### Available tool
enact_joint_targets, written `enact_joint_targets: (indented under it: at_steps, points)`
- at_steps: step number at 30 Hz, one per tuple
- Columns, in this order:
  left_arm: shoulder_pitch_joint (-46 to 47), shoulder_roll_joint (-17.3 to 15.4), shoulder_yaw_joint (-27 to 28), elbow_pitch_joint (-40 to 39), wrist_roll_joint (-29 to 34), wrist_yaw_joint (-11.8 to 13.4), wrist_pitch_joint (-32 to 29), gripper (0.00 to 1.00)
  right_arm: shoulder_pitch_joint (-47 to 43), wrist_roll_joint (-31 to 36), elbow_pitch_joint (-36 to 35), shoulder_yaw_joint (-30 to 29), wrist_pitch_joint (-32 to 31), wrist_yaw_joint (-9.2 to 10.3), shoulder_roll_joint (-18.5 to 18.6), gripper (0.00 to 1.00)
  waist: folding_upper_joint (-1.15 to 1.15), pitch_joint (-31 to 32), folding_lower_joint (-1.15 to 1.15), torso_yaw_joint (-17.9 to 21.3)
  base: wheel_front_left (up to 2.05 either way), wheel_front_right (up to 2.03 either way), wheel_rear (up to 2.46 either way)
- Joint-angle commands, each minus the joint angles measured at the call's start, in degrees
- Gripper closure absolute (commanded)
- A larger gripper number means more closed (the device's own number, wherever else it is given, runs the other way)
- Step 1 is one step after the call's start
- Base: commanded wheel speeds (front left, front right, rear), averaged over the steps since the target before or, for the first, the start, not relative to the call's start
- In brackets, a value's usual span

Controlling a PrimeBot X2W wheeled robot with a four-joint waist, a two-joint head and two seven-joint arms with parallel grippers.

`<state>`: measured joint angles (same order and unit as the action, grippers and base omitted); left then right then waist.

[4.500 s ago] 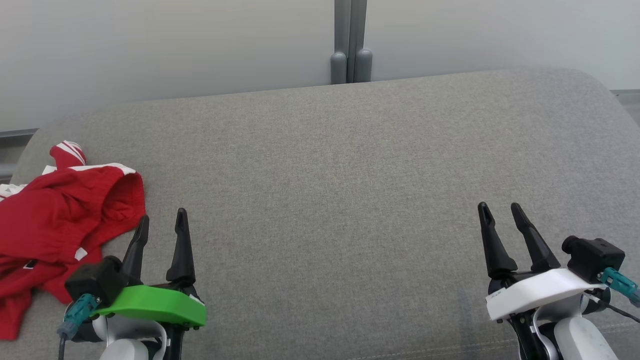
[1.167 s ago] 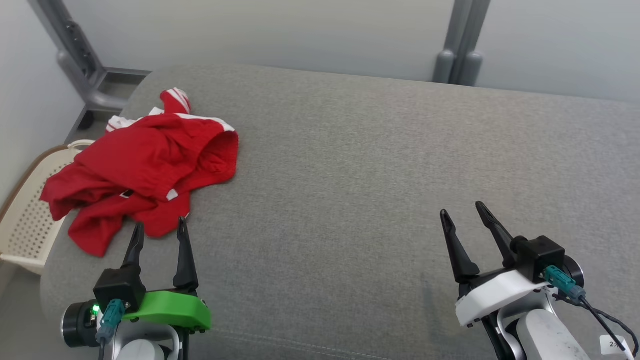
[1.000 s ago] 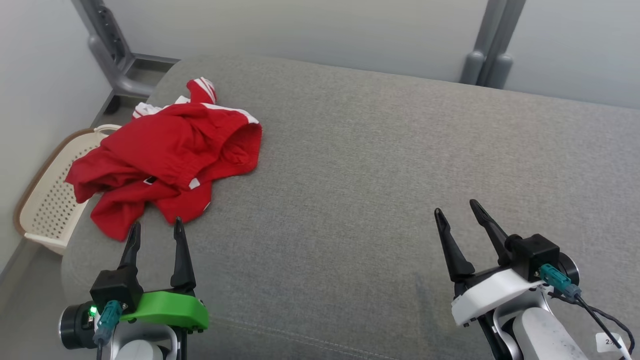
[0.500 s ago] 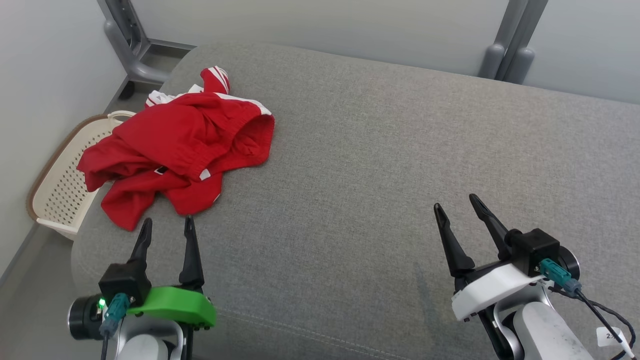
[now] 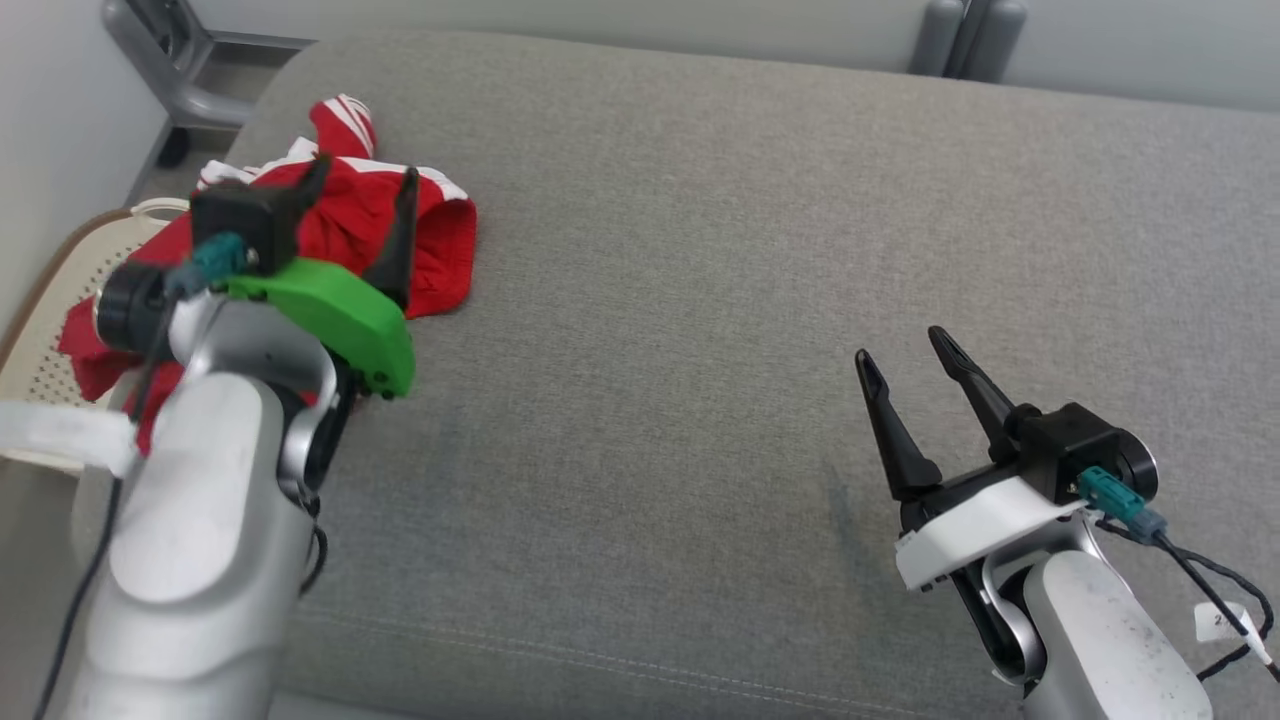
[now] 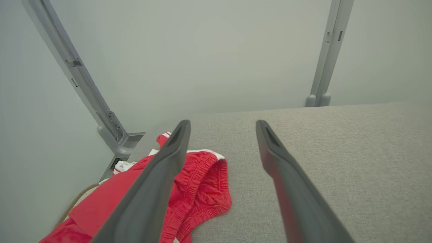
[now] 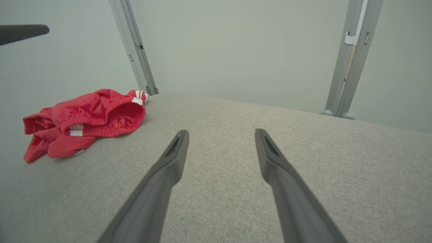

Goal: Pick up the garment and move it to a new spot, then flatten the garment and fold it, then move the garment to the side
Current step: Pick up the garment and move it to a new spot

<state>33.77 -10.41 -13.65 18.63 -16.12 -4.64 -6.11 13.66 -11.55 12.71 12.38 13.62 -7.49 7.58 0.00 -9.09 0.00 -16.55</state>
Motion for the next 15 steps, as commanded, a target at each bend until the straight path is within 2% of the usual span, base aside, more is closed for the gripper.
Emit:
enact_joint_targets:
  at_steps: [1, 9, 15]
  points:
    - [3.7, -1.0, -0.2, 2.4, -0.7, -0.7, -1.8, 0.00, 1.3, -0.2, -0.3, 0.3, 0.0, 0.00, 0.3, 0.00, 0.00, -4.6, 0.00, 4.6, 0.00, 0.00, 0.00]
    - [16.4, -5.0, 0.6, 20.0, -3.5, -2.2, -8.3, 0.00, 4.8, -0.7, -0.4, 1.4, 0.7, 0.00, 0.1, 0.00, 0.00, -11.5, 0.00, 11.2, 0.00, 0.00, 0.00]
    - [20.9, -8.2, 1.8, 30.9, -5.5, -2.4, -10.0, 0.00, 6.6, -0.9, 0.2, 1.4, 1.3, 0.00, 0.1, 0.00, 0.00, -14.6, 0.00, 13.5, 0.00, 0.00, 0.00]
